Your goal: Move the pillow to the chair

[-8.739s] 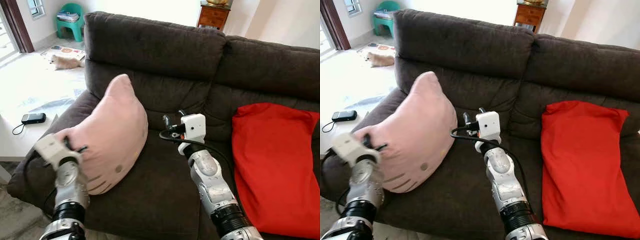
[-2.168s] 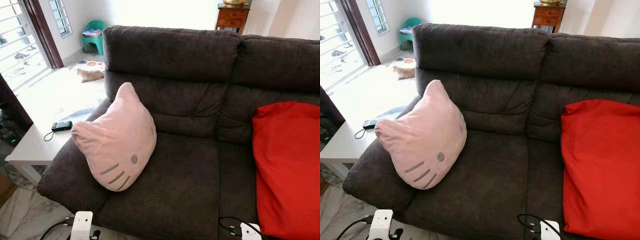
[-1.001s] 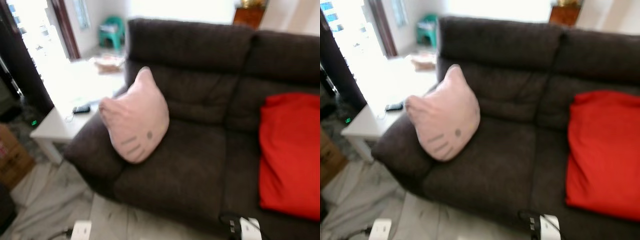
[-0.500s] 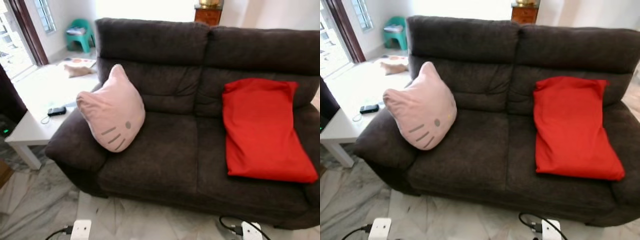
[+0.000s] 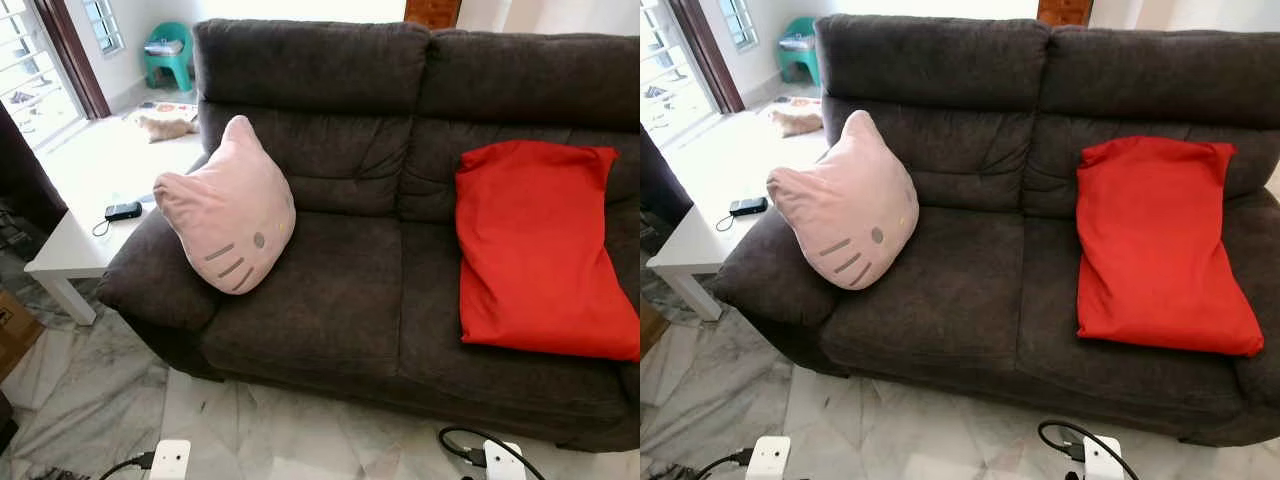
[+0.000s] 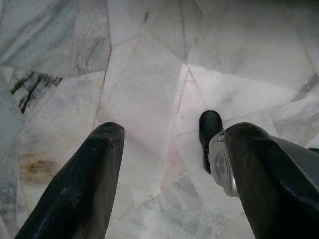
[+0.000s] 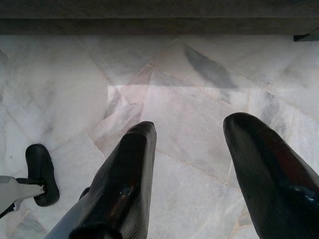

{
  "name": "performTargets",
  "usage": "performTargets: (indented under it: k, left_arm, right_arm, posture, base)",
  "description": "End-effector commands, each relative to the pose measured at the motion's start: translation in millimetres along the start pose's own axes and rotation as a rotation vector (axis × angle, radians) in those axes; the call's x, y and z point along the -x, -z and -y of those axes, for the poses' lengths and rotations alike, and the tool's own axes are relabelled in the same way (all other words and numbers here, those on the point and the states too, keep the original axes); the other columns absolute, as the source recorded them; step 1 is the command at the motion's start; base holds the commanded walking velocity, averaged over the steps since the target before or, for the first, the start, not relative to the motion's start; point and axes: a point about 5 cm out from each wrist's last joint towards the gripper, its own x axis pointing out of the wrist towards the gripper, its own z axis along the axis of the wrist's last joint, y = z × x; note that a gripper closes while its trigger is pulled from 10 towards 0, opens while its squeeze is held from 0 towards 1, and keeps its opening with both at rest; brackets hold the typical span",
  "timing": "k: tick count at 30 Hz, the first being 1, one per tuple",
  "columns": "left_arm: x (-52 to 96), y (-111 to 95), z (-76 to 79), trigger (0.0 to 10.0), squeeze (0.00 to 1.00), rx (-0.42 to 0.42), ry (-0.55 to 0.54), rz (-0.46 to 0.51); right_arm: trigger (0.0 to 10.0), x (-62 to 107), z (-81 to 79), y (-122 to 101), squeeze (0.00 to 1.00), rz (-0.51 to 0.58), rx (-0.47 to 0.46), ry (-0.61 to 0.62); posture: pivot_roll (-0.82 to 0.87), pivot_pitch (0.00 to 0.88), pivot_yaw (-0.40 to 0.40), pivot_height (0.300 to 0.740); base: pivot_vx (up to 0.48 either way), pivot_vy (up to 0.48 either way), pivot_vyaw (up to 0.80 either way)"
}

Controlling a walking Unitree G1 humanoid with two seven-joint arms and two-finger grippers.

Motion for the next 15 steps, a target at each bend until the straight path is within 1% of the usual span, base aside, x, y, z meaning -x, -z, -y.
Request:
performTargets:
  k: [1,11,15]
  left_arm:
    - [0.2,1.4,0.9,10.0,0.0,-0.026,0.009,-0.007]
    - [0.4,2.3,-3.5,10.0,0.0,-0.056,0.017,-0.012]
    - [0.5,2.4,-6.3,10.0,0.0,-0.071,0.021,-0.014]
  right_arm:
    - [10.0,0.4,1.7,0.9,0.0,0.001,0.007,-0.002]
    - [10.0,0.2,3.3,-0.2,0.0,-0.005,0.01,0.005]
    - [10.0,0.7,2.4,3.2,0.0,-0.014,0.015,0.006]
  posture:
    - [-0.05,0.0,0.002,0.74]
    - [-0.06,0.0,0.016,0.74]
    - [-0.07,0.0,0.023,0.74]
  base:
    - [0.0,0.0,0.0]
    - [0.0,0.0,0.0]
    - [0.0,0.0,0.0]
